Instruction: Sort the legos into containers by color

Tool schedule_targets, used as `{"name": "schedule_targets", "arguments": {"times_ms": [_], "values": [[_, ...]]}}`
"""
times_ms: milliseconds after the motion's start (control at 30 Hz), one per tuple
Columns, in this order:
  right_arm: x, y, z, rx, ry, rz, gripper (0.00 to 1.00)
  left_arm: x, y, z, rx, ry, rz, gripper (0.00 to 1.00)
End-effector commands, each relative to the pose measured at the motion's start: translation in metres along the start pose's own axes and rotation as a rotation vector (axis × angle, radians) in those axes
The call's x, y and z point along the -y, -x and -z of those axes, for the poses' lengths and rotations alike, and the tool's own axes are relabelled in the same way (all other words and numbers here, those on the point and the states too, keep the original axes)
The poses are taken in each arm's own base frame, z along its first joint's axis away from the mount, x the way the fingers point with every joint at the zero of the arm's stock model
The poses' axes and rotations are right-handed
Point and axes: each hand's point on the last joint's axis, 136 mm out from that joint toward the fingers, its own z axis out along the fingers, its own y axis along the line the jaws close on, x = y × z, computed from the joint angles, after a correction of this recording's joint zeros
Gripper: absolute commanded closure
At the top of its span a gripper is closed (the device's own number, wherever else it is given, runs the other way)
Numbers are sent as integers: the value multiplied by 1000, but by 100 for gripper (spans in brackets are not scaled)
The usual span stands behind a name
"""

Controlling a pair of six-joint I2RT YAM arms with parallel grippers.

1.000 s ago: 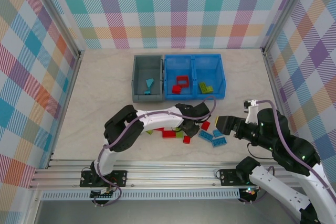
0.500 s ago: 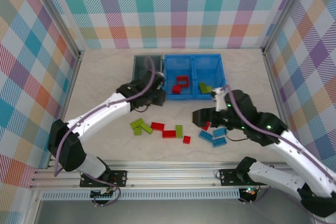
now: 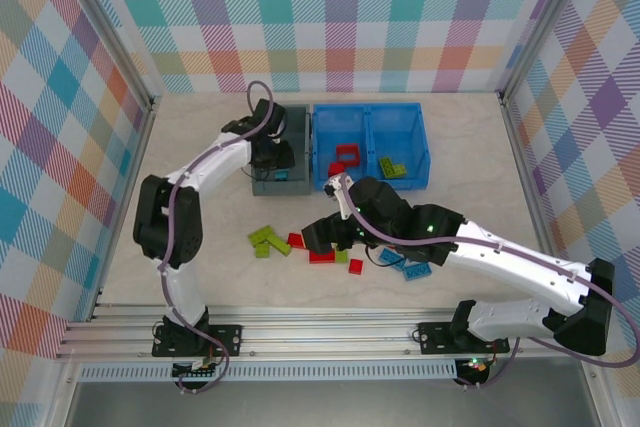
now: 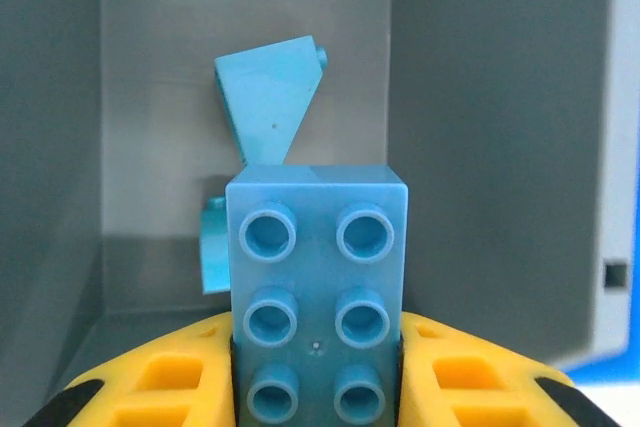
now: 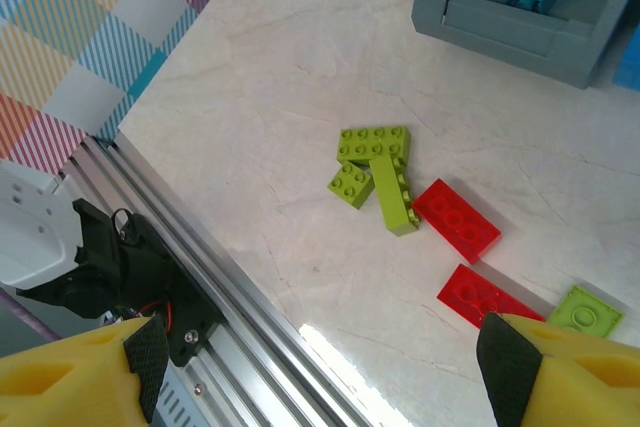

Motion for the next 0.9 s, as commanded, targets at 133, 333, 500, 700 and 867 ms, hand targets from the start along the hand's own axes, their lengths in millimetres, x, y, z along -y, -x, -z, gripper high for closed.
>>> {"name": "schedule_targets", "arguments": {"times_ms": [133,333,500,700,867], "values": [[-6,13,7,66,13,-18,17,2,3,-28,-54,-5,22,76],[-4,12,5,61,9,-25,17,5,5,-37,-60,-21,22,70],[-3,8,1,48,7,-28,17,7,6,-34,-61,-30,22,51],[0,5,1,43,-2,-29,17,13,15,3,5,-61,26,38],[3,4,3,47,-13,-29,17,16,25,50,90,-85,46,37]]}}
